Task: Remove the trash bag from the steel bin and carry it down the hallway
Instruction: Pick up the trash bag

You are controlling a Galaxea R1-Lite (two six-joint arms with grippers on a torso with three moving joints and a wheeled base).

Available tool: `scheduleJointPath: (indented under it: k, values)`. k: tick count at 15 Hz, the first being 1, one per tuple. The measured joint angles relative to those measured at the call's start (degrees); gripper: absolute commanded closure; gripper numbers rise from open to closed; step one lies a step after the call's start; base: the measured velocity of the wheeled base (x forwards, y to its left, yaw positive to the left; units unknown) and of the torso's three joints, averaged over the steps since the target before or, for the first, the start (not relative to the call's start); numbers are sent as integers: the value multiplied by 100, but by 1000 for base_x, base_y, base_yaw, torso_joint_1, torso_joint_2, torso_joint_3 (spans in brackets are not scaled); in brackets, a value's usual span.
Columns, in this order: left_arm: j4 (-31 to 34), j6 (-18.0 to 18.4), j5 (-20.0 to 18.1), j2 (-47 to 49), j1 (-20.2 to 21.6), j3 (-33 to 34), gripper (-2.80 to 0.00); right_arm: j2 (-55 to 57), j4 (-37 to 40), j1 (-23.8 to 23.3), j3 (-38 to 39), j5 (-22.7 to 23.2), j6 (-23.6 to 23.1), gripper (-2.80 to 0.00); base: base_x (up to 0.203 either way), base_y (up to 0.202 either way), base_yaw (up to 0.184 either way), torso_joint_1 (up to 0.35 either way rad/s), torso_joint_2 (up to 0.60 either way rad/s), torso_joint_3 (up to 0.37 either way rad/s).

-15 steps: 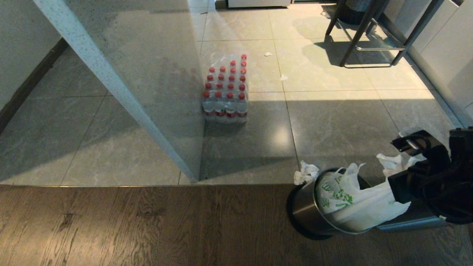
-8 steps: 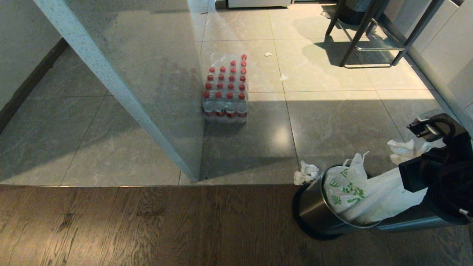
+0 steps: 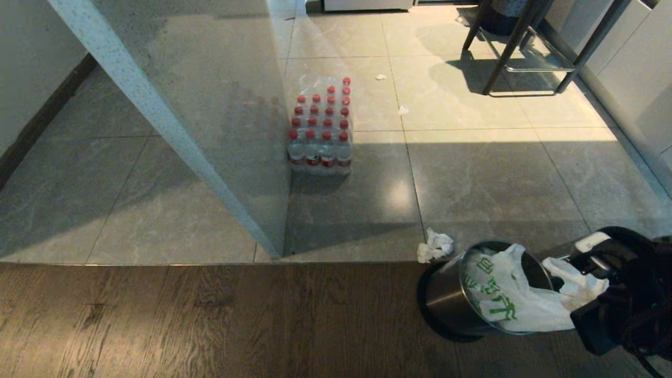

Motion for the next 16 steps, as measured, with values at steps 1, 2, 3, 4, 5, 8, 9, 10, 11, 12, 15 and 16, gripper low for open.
scheduleJointPath:
  k: [1, 2, 3, 4, 5, 8, 9, 10, 11, 12, 15, 16]
  values:
    - [0, 1, 0, -1, 0, 0, 0, 21, 0, 1, 112, 0, -2, 0, 0, 0, 0, 0, 0, 0]
    - [-2, 2, 0, 0, 0, 0, 0, 56, -21, 4, 174, -2, -4, 0, 0, 0, 0, 0, 0, 0]
    - [-2, 2, -1, 0, 0, 0, 0, 102, -81, 6, 201, -5, -13, 0, 0, 0, 0, 0, 0, 0]
    - [-2, 2, 2, -1, 0, 0, 0, 150, -97, 6, 217, -5, -13, 0, 0, 0, 0, 0, 0, 0]
    - [2, 0, 0, 0, 0, 0, 0, 200, -102, 6, 223, -5, -8, 0, 0, 0, 0, 0, 0, 0]
    - [-2, 0, 2, 0, 0, 0, 0, 419, -305, 6, 248, -7, -6, -163, 0, 0, 0, 0, 0, 0]
    - [-2, 0, 2, 0, 0, 0, 0, 507, -406, 6, 269, -8, -2, -280, 0, 0, 0, 0, 0, 0]
    - [-2, 0, 0, -1, 0, 0, 0, 598, -446, 4, 285, -7, 0, -280, 0, 0, 0, 0, 0, 0]
    - [-2, 0, 5, 0, 0, 0, 0, 699, -498, 4, 285, -7, 0, -280, 0, 0, 0, 0, 0, 0]
    - [-2, 0, 2, 0, 0, 0, 0, 804, -586, 4, 285, -7, 1, -280, 0, 0, 0, 0, 0, 0]
    - [0, 0, 2, 0, 0, 0, 0, 1141, -777, 1, 212, -13, 39, -280, 0, 0, 0, 0, 0, 0]
    - [-1, 2, 0, 0, 0, 0, 0, 1256, -830, 1, 182, -16, 42, -280, 0, 0, 0, 0, 0, 0]
